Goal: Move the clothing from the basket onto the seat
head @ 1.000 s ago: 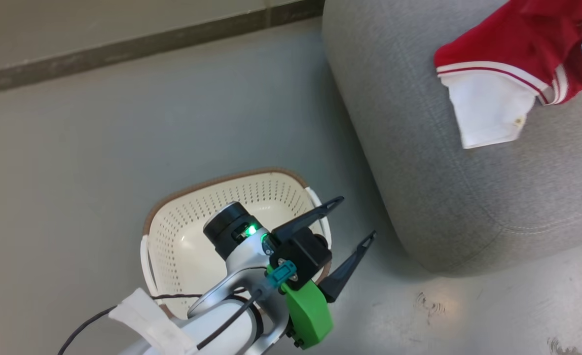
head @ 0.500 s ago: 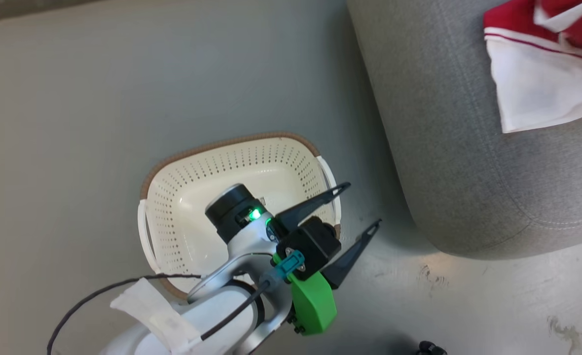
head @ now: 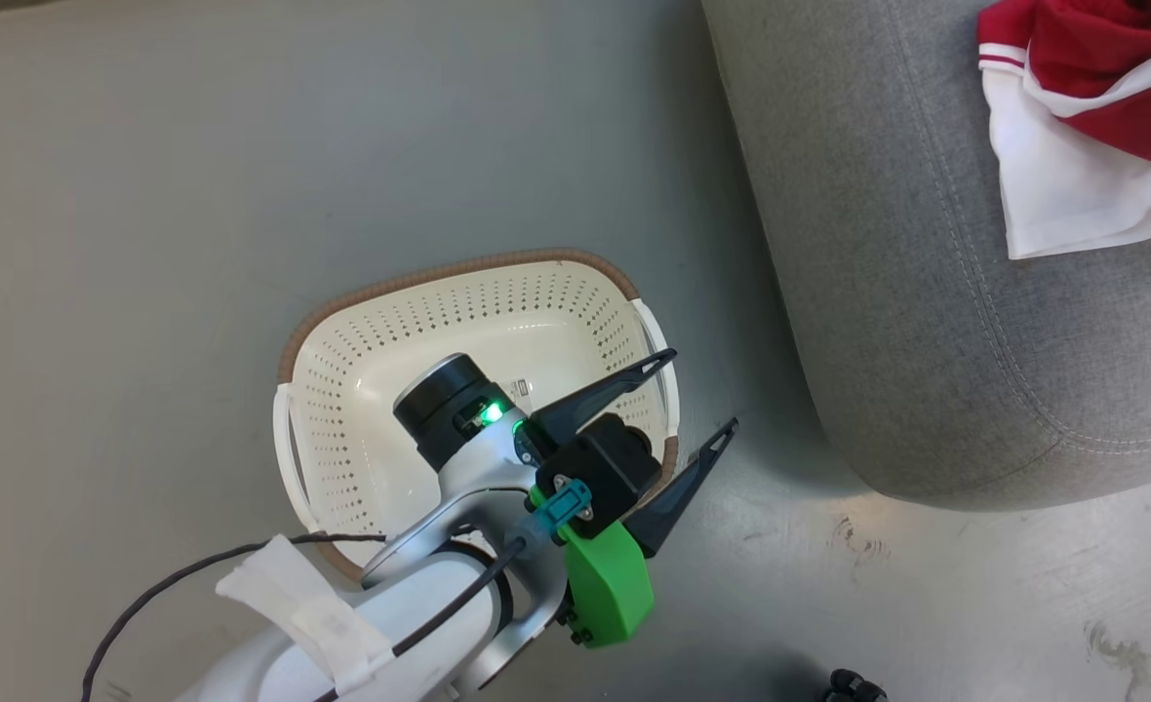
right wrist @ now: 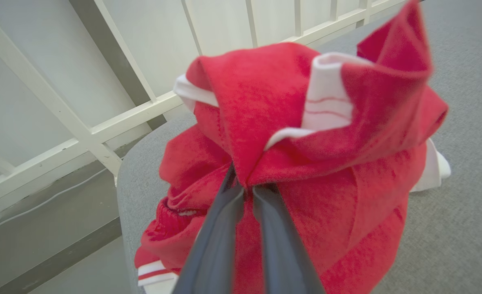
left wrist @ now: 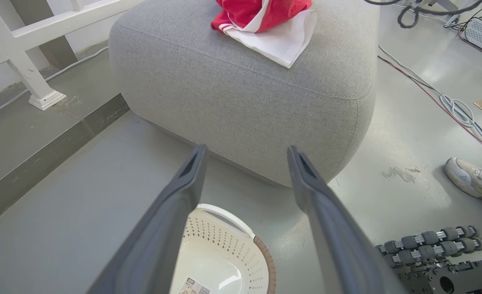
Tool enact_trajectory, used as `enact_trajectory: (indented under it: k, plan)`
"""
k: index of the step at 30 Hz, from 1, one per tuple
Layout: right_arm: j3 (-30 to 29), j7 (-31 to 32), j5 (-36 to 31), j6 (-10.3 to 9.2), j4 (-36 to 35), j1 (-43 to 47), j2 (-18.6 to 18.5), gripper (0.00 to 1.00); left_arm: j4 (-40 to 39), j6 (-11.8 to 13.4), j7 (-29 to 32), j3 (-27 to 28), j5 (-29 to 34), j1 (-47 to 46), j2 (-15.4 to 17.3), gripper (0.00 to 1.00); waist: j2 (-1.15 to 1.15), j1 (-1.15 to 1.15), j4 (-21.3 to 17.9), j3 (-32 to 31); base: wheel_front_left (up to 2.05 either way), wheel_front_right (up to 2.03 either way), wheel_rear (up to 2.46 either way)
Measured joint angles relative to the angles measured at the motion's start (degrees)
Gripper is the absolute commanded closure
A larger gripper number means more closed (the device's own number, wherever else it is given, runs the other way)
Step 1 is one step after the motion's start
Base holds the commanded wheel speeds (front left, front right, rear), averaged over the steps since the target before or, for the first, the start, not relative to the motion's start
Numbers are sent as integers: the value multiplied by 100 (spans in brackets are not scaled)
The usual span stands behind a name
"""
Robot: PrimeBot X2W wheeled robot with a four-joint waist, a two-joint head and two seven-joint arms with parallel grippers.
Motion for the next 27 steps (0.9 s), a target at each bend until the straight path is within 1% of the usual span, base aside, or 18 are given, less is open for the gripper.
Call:
enact_trajectory:
  k: [1, 2, 4, 8, 11, 17, 20, 24, 27]
  plan:
    - [16, -1, -2, 2, 36, 0, 3, 91, 8, 0, -20, 4, 0, 0, 2, 0, 0, 0, 0, -17, 0, 0, 0]
    - [54, -2, -20, 9, 63, -1, 3, 0, 12, -9, -43, 8, 0, 0, 2, 0, 0, 0, -1, -36, 0, 0, 0]
    - [105, -3, -30, 26, 121, -11, 22, 0, 31, -44, -90, 20, -1, 0, 1, 0, 0, 0, -6, -80, 0, 0, 0]
    - [244, -5, -108, 101, 234, -9, 109, 0, 113, -43, -182, 53, -38, 1, -1, 0, 0, 0, -36, -189, 0, 0, 0]
    - [315, -18, -153, 121, 308, 14, 163, 0, 200, -42, -301, 140, -60, 8, -10, 0, 0, 0, -82, -328, 0, 0, 0]
    - [403, -51, -307, 149, 482, 385, 174, 0, 352, 8, -497, 227, -164, 99, -27, 0, 0, -1, -139, -598, 0, 0, 0]
    - [477, -58, -360, 196, 483, 561, 209, 0, 428, 15, -584, 248, -207, 218, -26, 0, 0, -1, -148, -756, 0, 0, 0]
    - [553, -74, -426, 209, 455, 769, 246, 0, 567, 89, -721, 355, -230, 373, -23, 0, 0, -1, -143, -989, 0, 0, 0]
    - [559, -75, -490, 246, 267, 974, 235, 0, 612, 119, -829, 415, -458, 542, -56, 0, 0, -1, -122, -1178, 0, 0, 0]
